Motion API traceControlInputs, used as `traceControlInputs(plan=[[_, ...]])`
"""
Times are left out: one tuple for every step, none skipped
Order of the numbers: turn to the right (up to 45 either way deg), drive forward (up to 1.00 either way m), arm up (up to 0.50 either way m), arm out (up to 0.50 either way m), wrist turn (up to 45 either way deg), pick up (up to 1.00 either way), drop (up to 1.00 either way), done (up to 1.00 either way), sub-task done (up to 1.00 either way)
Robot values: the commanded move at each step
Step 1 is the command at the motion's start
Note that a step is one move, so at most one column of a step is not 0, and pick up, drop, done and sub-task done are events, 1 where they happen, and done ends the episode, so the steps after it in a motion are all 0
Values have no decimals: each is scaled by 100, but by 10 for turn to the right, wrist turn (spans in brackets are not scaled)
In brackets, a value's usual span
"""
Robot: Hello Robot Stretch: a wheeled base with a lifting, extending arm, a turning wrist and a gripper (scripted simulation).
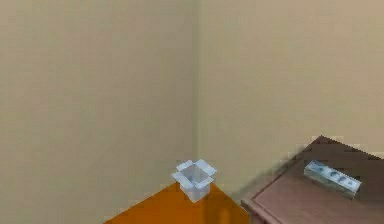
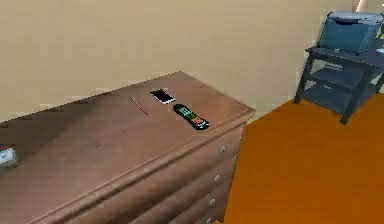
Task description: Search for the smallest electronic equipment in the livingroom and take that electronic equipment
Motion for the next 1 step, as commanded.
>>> traceControlInputs(plan=[[450,0,0,0,0,0,0,0,0]])
